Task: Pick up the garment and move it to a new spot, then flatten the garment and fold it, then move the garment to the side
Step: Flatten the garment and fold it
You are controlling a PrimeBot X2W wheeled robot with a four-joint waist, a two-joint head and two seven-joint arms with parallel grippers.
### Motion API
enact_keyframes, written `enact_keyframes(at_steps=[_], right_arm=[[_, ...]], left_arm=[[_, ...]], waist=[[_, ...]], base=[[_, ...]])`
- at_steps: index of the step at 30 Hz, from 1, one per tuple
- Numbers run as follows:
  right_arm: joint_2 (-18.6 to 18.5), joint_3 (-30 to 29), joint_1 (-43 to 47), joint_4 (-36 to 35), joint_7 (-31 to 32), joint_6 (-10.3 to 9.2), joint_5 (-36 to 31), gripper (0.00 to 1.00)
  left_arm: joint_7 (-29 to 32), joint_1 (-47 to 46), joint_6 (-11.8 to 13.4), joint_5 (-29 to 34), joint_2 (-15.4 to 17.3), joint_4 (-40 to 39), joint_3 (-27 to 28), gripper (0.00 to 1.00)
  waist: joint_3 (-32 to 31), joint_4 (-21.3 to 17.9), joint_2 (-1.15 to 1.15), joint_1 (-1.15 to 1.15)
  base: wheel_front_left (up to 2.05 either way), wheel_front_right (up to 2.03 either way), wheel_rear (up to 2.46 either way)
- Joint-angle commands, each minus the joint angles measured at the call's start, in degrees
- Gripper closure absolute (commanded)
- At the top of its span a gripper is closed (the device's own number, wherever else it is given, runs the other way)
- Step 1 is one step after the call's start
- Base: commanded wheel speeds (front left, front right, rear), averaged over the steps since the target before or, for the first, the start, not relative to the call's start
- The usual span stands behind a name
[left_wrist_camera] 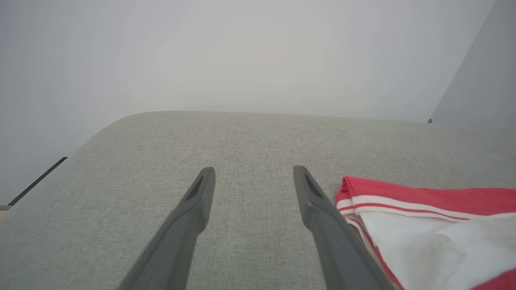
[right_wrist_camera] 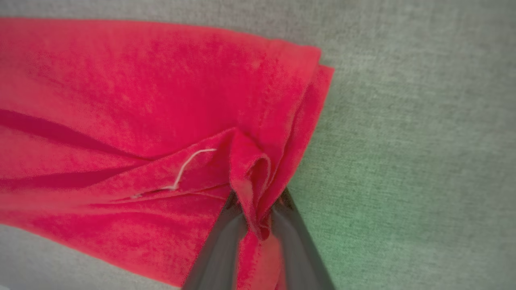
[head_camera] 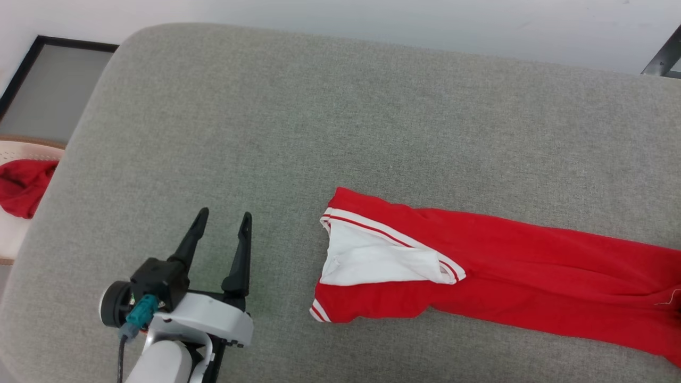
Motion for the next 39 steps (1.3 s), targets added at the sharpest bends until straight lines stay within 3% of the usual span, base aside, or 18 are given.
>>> enact_keyframes(at_steps=[1,11,28,33,39], right_arm=[[1.9,1.8,1.5,1.8,0.5,-0.06,0.0,1.0],[2.1,-0.6,-0.8,2.7,-4.4,-0.08,-0.3,1.0],[-7.5,-17.9,-3.2,12.9,-19.7,-0.07,-10.9,1.0],[-6.1,-16.5,-4.5,13.9,-20.8,-0.07,-10.9,1.0],[-1.8,-10.9,-5.0,7.6,-17.8,-0.05,-3.1,1.0]], left_arm=[[0.0,0.3,-0.3,0.4,-0.3,0.1,0.4,0.0],[0.0,1.3,-2.7,2.6,-2.2,1.0,3.4,0.0],[0.0,1.5,-5.3,3.6,-3.4,0.3,7.3,0.0],[0.0,0.7,-6.0,3.9,-3.6,1.1,7.5,0.0],[0.0,1.3,-6.5,3.9,-4.3,2.1,7.7,0.0]], waist=[[0.0,0.0,0.0,0.0],[-0.4,-0.7,0.0,0.0],[2.0,-5.7,0.0,0.0],[2.1,-6.3,0.0,0.0],[0.7,-6.3,0.0,0.0]], base=[[0.0,0.0,0.0],[0.0,0.0,0.0],[0.0,0.0,0.0],[0.0,0.0,0.0],[0.0,0.0,0.0]])
